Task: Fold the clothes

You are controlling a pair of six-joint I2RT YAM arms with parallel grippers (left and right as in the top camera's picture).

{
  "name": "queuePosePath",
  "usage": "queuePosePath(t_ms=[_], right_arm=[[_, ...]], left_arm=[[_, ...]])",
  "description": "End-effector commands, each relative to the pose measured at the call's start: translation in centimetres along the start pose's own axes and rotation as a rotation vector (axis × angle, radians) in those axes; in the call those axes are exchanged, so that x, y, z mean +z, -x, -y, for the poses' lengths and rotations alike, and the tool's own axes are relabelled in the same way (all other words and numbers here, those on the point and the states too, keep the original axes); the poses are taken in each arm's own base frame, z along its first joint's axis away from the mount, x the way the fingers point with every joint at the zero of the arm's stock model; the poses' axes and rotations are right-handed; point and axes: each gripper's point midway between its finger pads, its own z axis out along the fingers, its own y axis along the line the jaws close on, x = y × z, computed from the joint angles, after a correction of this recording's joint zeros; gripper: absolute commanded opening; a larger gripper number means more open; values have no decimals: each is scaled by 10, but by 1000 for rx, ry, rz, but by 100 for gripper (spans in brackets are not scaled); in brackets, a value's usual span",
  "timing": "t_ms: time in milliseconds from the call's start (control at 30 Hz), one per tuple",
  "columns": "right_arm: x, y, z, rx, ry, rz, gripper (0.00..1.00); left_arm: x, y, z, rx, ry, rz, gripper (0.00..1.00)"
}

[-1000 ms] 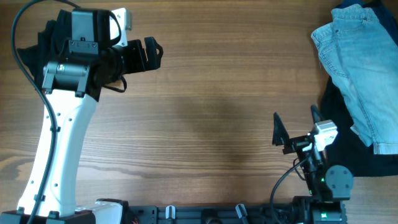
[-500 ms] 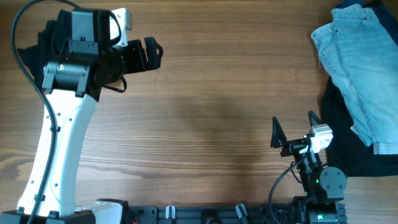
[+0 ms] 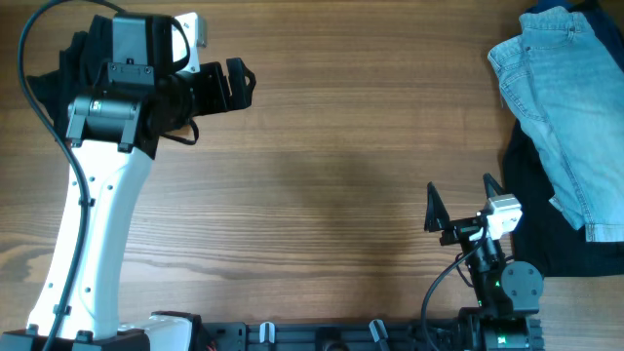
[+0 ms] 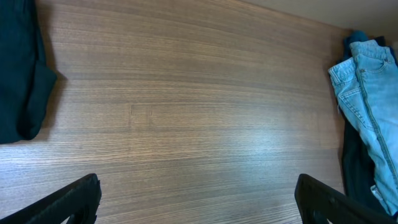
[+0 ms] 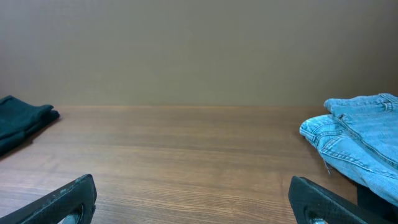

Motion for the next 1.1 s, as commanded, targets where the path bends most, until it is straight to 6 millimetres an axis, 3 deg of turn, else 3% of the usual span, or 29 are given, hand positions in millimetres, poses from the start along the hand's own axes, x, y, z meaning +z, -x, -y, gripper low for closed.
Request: queuePosePath(t_ms=[0,133,300,367,467,533,767,867,1067], right_arm=[[0,2,3,10,-17,10,100],[0,2,3,10,-17,10,100],[0,2,3,10,-17,10,100],[0,2,3,10,-17,10,100],[0,2,3,10,-17,10,100],[0,2,3,10,-17,10,100],[0,2,3,10,-17,10,100],[0,2,3,10,-17,10,100],[0,2,3,10,-17,10,100]], left_arm=[[-1,2,3,-7,-3,9,100],[1,2,2,-3,1,13,100],[3,18,14,66,-30,204,100],[4,13,11,80,-49,276,100],[2,-9,3,103,-85,385,100],[3,-40,-9,117,-103,471,100],[-8,-111,-47,97,-115,658,100],[-10,-129,-63,54,-107,700,100],[-24,-137,-81,-5,-94,802,100]])
